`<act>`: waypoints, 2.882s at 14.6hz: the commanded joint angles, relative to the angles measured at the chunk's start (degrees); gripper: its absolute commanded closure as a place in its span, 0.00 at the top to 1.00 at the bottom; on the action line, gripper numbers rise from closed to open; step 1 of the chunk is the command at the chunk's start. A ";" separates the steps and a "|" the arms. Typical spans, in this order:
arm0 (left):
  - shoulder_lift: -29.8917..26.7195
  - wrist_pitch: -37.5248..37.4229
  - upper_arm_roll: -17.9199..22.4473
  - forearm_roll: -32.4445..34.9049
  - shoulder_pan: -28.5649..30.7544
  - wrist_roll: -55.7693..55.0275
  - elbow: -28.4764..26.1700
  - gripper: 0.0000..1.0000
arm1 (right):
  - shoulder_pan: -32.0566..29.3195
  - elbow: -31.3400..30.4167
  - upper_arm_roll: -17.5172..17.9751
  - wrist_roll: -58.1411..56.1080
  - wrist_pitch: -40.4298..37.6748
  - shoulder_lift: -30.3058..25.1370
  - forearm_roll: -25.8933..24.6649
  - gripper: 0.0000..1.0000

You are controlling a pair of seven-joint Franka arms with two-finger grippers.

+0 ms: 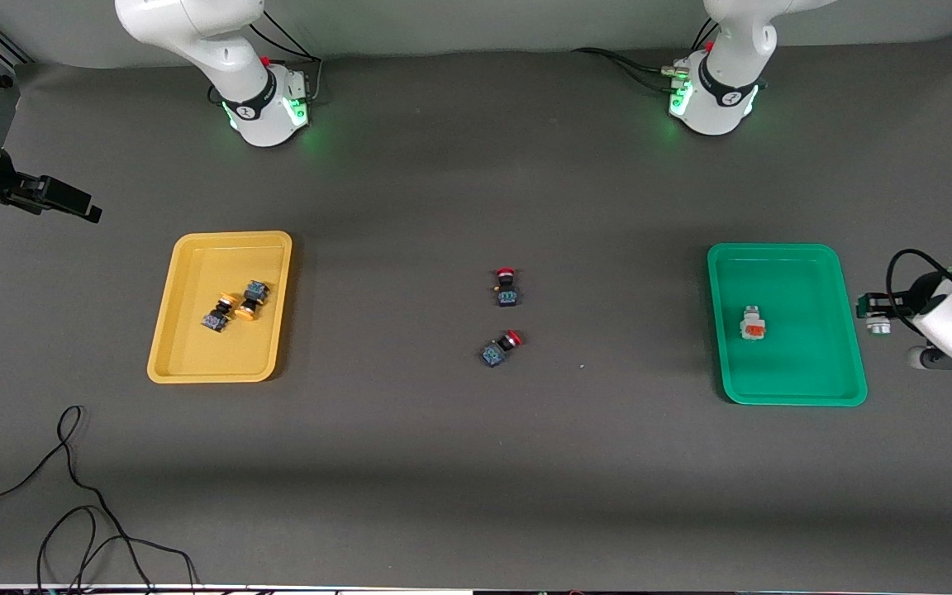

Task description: Place green and yellow buttons in trays

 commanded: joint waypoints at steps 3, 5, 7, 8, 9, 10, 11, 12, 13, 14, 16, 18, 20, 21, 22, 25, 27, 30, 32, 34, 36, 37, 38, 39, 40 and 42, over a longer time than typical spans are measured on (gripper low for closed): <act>1.34 22.15 -0.78 2.53 2.51 1.43 -17.95 0.25 | -8.63 2.57 6.06 -6.56 -5.39 0.62 4.09 1.00; 3.88 27.79 -0.78 2.62 3.21 1.34 -20.95 0.27 | -8.64 3.62 5.89 -7.89 -5.66 0.88 4.09 1.00; 5.73 28.69 -0.70 2.62 3.21 1.17 -21.23 0.31 | -7.85 5.29 5.54 -8.16 -5.58 1.59 4.53 1.00; 6.00 28.52 -0.17 2.62 3.39 1.60 -20.96 0.55 | -6.46 6.69 4.75 -8.25 -5.58 2.89 4.53 1.00; 6.00 28.08 -0.08 2.71 3.47 1.61 -20.61 1.00 | -3.92 8.01 2.48 -9.03 -5.58 3.69 4.53 1.00; 5.74 27.64 -0.08 2.71 3.39 1.52 -20.26 1.00 | -0.50 8.63 -0.24 -9.39 -5.58 4.22 4.36 1.00; 5.22 27.03 -0.08 2.71 3.47 1.61 -19.82 1.00 | 2.49 8.73 -3.40 -9.48 -5.58 4.40 4.18 1.00; 4.43 24.76 0.01 2.71 3.56 2.22 -18.60 1.00 | 3.13 8.73 -4.56 -9.56 -5.58 4.49 4.09 1.00; 3.38 20.82 -0.08 2.71 3.56 2.92 -16.24 1.00 | 2.70 8.73 -4.66 -9.48 -5.23 4.66 3.92 1.00; 2.24 14.95 -0.08 2.62 3.65 4.14 -12.74 1.00 | 2.26 8.90 -4.75 -9.56 -5.14 5.10 3.92 1.00; 0.91 1.34 -0.08 2.01 3.74 7.04 -3.17 1.00 | 0.94 9.34 -4.31 -9.56 -4.96 6.06 3.83 1.00; 0.56 -11.15 -0.34 1.65 4.00 7.67 5.71 1.00 | 0.85 10.66 -3.70 -9.48 -4.96 6.86 3.83 1.00; -1.54 -19.53 -0.69 -0.70 3.57 7.58 10.66 1.00 | 0.76 11.80 -3.08 -9.48 -4.96 7.04 3.83 1.00; -3.99 -20.78 -0.69 -2.55 3.39 7.58 10.59 1.00 | 0.76 12.33 -3.08 -9.48 -4.87 7.39 3.74 1.00; -6.19 -22.01 -0.78 -3.61 3.21 7.58 10.42 1.00 | 0.85 12.85 -2.99 -9.48 -4.61 7.48 3.74 1.00; -11.20 -24.48 -1.22 -5.99 0.59 6.36 9.19 1.00 | 0.85 13.21 -0.89 -11.75 -4.52 7.65 2.08 1.00; -13.85 -24.13 -0.52 -5.99 -4.14 1.81 7.52 1.00 | 0.85 14.17 -0.53 -17.01 -4.61 8.62 0.67 1.00; -15.44 -24.48 0.10 -5.99 -9.52 -4.35 7.25 1.00 | 0.85 20.56 -0.01 -19.06 -5.05 12.73 1.28 1.00; -16.40 -24.48 0.36 -5.91 -11.37 -5.60 7.16 1.00 | 0.68 24.71 2.01 -18.62 -5.49 15.73 3.29 1.00; -17.72 -24.05 0.97 -5.99 -12.25 -5.60 6.12 1.00 | 0.67 26.21 2.72 -18.09 -5.58 16.79 7.15 1.00; -18.78 -23.52 1.33 -5.91 -12.26 -5.51 4.88 1.00 | -0.46 26.39 2.72 -18.00 -6.19 16.79 7.52 1.00; -18.78 -23.52 1.33 -5.91 -12.26 -5.51 4.97 1.00 | -1.51 26.31 2.72 -17.92 -6.19 16.79 7.52 1.00; -18.78 -23.52 1.33 -5.91 -12.17 -5.51 4.97 1.00 | -1.52 26.22 2.72 -17.83 -6.19 16.71 7.52 1.00; -18.61 -23.52 1.33 -5.99 -12.00 -5.51 5.05 1.00 | -1.52 26.30 2.46 -17.83 -6.28 16.62 7.43 1.00; -18.52 -23.52 1.33 -5.99 -11.99 -5.51 5.14 1.00 | -1.44 26.39 2.28 -17.48 -6.37 16.62 7.43 1.00; -18.34 -23.52 1.24 -6.08 -11.82 -5.51 5.23 1.00 | -0.65 26.22 2.11 -15.03 -6.46 16.44 7.00 1.00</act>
